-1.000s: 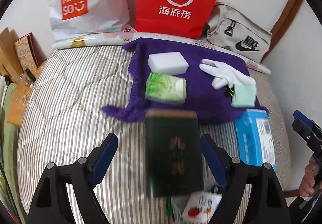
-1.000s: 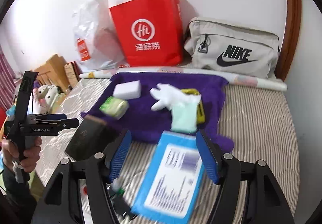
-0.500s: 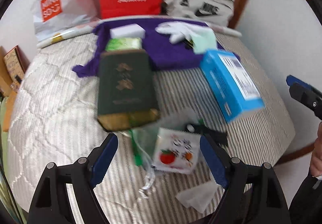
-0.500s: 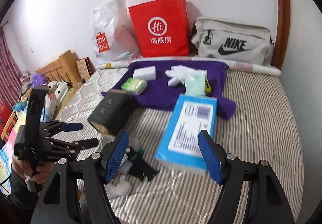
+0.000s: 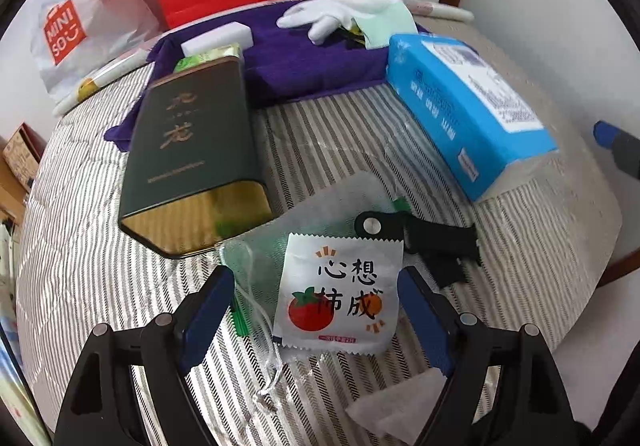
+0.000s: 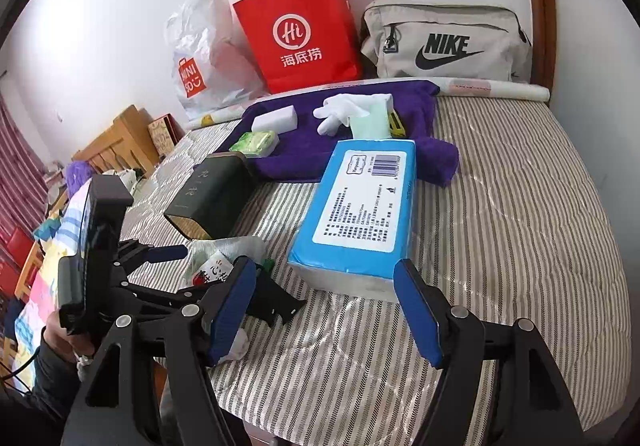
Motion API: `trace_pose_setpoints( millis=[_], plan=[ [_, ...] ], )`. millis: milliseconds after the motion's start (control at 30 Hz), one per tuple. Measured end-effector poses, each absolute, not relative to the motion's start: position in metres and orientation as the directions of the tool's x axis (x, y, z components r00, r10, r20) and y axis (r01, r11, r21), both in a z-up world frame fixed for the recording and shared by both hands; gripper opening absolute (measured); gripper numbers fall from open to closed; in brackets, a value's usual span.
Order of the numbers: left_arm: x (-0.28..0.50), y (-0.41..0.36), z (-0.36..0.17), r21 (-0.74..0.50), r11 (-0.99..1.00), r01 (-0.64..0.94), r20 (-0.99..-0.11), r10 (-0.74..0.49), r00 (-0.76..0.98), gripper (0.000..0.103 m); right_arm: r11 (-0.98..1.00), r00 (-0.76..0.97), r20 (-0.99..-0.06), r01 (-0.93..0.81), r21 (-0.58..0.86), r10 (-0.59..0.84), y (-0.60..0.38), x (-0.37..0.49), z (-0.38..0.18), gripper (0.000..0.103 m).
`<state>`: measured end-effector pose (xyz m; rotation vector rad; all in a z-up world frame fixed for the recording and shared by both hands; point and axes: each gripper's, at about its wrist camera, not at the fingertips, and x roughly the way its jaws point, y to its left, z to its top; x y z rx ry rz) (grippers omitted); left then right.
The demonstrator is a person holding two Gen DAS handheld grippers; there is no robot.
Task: Organize soft objects
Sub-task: 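Reach the left gripper to the white tomato-print packet and grasp it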
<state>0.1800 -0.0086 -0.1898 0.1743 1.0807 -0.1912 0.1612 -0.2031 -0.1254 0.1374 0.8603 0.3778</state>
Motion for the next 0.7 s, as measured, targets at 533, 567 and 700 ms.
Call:
trace_pose_setpoints(
  millis=[533,567,700],
  plan=[
    [0.176,-0.006,-0.209,0.015,0.974,0.228,-0.888,-0.092,0.450,0.084,0.903,0.560,-0.709,-0.286,0.319,0.428,-0.195,0.151,-0.136,0.071],
    [0.175,-0.006,-0.209,0.013,0.974,0.224,-0.884,-0.094,0.458,0.078,0.902,0.557,-0.710,-0.290,0.320,0.431,-0.194,0.150,-0.136,0.071],
    [0.172,-0.001,-0.204,-0.002,0.980,0.197,-0.874,-0.098,0.477,0.044,0.899,0.548,-0.713,-0.302,0.319,0.437,-0.190,0.145,-0.137,0.071]
  ],
)
